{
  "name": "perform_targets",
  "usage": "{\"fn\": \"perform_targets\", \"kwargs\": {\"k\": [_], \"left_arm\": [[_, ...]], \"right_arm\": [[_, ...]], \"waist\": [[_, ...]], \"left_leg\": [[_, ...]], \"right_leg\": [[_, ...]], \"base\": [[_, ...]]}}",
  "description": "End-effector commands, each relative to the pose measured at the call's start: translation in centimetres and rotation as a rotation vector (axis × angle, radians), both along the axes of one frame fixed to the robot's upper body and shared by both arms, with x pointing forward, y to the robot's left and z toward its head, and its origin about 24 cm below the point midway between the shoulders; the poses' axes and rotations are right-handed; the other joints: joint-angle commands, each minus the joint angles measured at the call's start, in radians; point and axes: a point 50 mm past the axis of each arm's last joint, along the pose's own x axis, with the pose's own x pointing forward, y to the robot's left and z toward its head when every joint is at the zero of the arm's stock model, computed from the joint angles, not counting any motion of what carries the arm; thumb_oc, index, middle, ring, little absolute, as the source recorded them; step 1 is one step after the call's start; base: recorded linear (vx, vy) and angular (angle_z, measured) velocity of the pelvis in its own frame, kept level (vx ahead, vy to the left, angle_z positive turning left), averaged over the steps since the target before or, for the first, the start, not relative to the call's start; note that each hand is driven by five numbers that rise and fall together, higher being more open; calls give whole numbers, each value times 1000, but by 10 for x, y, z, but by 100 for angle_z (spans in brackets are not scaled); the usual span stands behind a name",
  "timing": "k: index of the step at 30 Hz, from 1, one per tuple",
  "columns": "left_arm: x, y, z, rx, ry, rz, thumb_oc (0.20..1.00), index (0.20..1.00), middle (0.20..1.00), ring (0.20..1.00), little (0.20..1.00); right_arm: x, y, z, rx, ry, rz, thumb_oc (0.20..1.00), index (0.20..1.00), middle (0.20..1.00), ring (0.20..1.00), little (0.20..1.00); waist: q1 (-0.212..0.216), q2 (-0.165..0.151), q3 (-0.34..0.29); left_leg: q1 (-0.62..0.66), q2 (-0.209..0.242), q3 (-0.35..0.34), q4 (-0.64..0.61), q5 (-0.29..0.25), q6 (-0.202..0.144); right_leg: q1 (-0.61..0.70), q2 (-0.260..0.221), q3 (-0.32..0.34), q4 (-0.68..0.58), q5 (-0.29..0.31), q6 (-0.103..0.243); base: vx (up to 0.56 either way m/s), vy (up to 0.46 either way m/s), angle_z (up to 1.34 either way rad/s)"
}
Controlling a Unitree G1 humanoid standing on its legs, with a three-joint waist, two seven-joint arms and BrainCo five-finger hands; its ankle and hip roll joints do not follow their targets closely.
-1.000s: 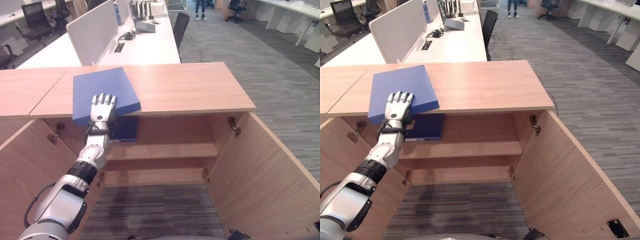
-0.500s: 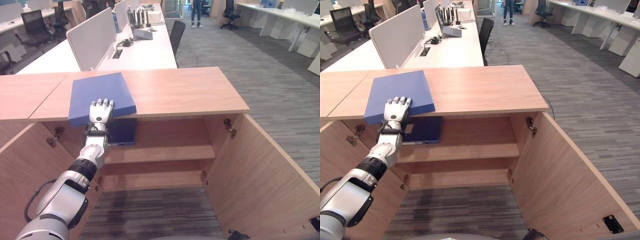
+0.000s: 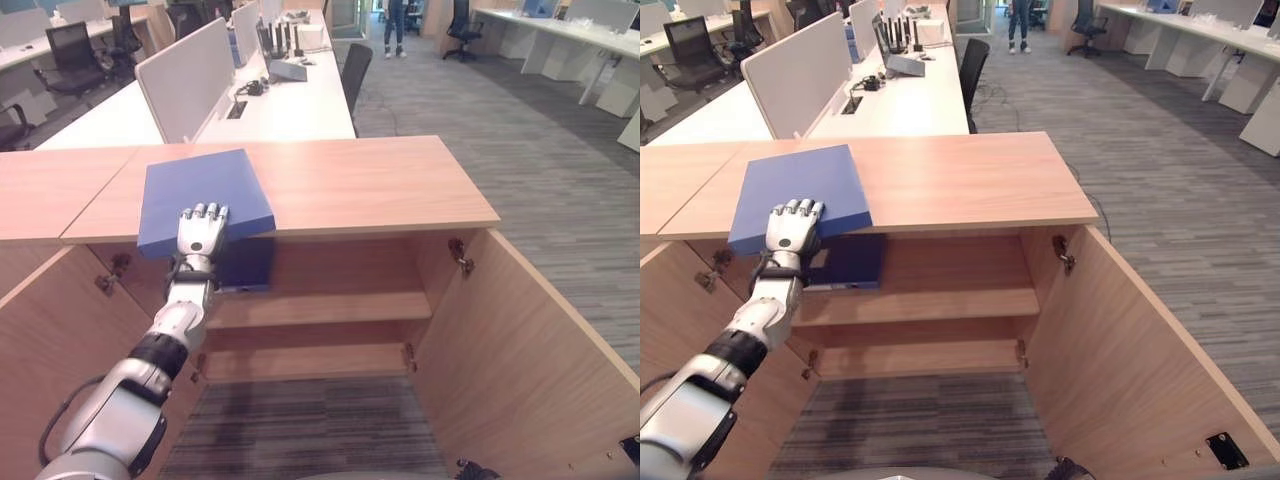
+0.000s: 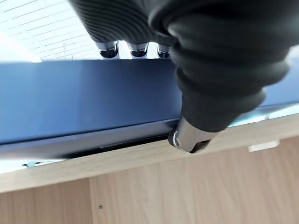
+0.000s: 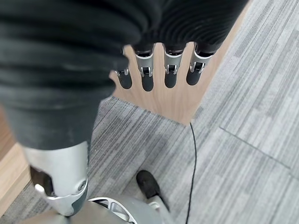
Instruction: Put the empty folder in the office cabinet
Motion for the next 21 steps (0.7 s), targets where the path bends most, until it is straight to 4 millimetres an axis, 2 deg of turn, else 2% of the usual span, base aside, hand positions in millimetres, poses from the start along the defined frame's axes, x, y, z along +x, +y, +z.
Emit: {"fn": "perform_targets", "kwargs": {"k": [1,3,6,7,8,9,13,15,21], "left_arm": [[-9,12,0,-49,17,-21,200,200,200,200,200],[-11,9,5,-64,-12,-45,200,200,200,200,200],[-18,-10,25,-121,-117,-169,200,200,200,200,200],[-18,-10,25,-120,-117,-169,200,200,200,200,200],[-26,-29,44,-163,-189,-296,200,200,200,200,200],[-36,-40,53,-202,-213,-381,200,200,200,200,200],[-51,-54,63,-271,-224,-501,200,200,200,200,200],[-66,-64,72,-350,-246,-605,200,200,200,200,200],[-83,-75,81,-444,-252,-726,200,200,200,200,200]], "right_arm": [[22,10,3,11,-64,30,1000,1000,1000,1000,1000],[24,12,3,15,-70,33,1000,1000,1000,1000,1000],[27,19,2,32,-90,33,1000,1000,1000,1000,1000],[27,19,2,32,-90,34,1000,1000,1000,1000,1000],[32,24,3,47,-112,31,1000,1000,1000,1000,1000],[34,27,3,58,-123,20,1000,1000,1000,1000,1000],[36,31,3,73,-136,6,1000,1000,1000,1000,1000],[36,34,2,82,-137,-5,1000,1000,1000,1000,1000],[34,38,1,93,-134,-16,1000,1000,1000,1000,1000]], "waist": [[12,-42,29],[14,-45,30],[24,-52,34],[23,-53,34],[30,-56,40],[35,-60,43],[39,-65,42],[46,-67,46],[57,-69,49]], "left_leg": [[-81,54,-36,88,-46,-36],[-83,52,-37,84,-40,-34],[-83,52,-46,80,-43,-34],[-86,50,-46,78,-37,-32],[-84,49,-49,74,-40,-33],[-85,47,-51,71,-40,-31],[-92,40,-59,65,-30,-25],[-93,37,-63,64,-30,-23],[-90,30,-69,59,-29,-18]], "right_leg": [[50,-9,38,10,-102,25],[47,-11,34,9,-98,25],[47,-10,28,9,-99,27],[44,-12,27,9,-95,27],[46,-10,24,9,-98,28],[45,-10,22,9,-97,29],[37,-16,18,8,-89,30],[34,-17,14,8,-88,32],[34,-18,7,8,-88,34]], "base": [[0,0,0],[0,0,0],[12,-3,5],[12,-1,6],[11,2,9],[10,2,8],[-1,10,10],[6,8,2],[10,5,3]]}}
